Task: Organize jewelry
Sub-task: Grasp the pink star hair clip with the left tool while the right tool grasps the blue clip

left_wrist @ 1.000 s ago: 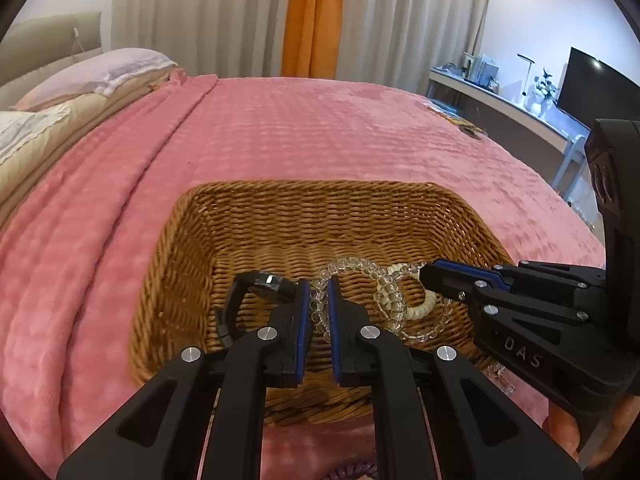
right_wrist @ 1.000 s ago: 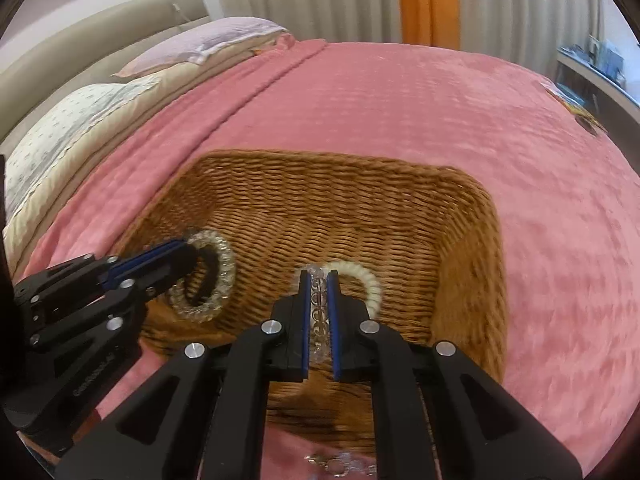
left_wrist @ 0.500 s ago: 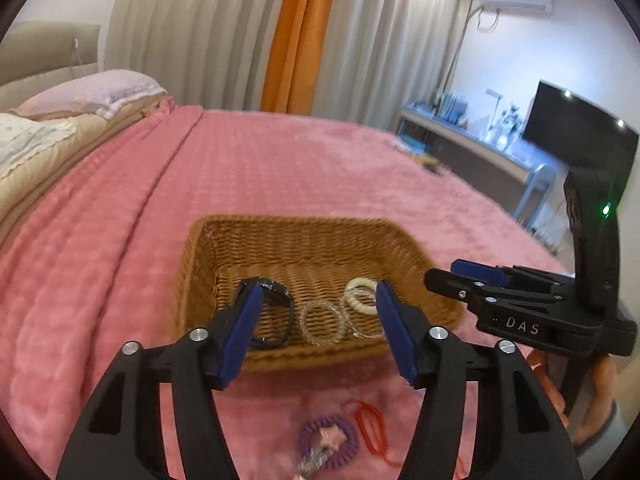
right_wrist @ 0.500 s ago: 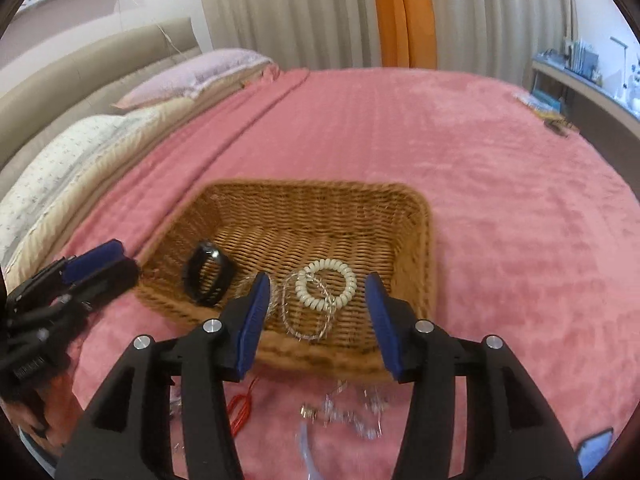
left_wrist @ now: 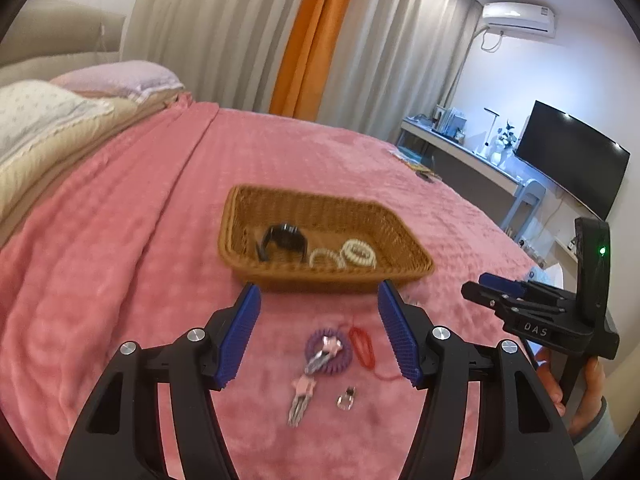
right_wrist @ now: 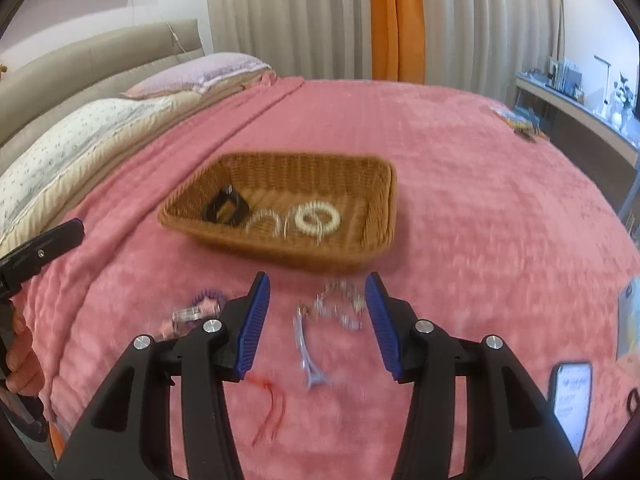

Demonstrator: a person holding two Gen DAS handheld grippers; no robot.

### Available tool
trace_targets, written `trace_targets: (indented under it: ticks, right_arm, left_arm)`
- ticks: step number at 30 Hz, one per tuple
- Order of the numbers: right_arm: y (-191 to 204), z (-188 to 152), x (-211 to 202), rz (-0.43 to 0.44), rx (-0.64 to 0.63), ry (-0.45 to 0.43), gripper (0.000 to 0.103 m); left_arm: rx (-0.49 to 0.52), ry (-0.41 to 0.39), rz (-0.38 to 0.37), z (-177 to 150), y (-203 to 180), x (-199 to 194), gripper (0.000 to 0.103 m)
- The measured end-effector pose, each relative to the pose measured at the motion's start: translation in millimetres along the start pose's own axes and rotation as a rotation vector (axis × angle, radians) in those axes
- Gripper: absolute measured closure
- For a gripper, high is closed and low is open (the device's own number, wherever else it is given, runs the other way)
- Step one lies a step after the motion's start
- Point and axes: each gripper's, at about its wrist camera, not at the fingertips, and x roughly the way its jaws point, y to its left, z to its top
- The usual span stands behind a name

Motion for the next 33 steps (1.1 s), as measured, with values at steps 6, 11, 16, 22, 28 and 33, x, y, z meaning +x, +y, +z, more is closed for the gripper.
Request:
trace_targets:
  ticks: [6, 11, 16, 22, 28, 33]
  right_arm:
    - [-1.9, -26.1, 24.7, -0.007, -0.011, 0.033, 0.057]
    - [-6.4, -39.0, 42.4, 0.003, 0.004, 0.064, 0.057]
    - [-4.3, -44.0, 49.4, 0.001, -0.005, 0.08, 0.057]
    - [0.5, -47.9, 55.3, -0.015, -0.029, 0.098, 0.057]
    - [5.0, -49.8, 58.4, -0.015, -0.049, 0.107, 0.064]
    - [6.3, -51.1, 58.5, -0.005, -0.054, 0.106, 0.068]
  left_arm:
    - [0.024, 0.074, 0.017, -27.1, 4.5, 20.9, 0.045]
    - [0.082, 0.151, 0.045, -45.0, 5.8, 45.9, 0.045]
    - [0.13, 0.209, 0.051, -51.9, 2.4, 67.8, 0.048]
    - [0.142, 0.281, 0.08, -55.1, 1.7, 92.8, 0.055]
    - [0.153, 0.297, 0.079, -55.8, 0.3, 98.7, 0.055]
    - [0.161, 0.323, 0.056, -59.8, -2.0, 100.3, 0.072]
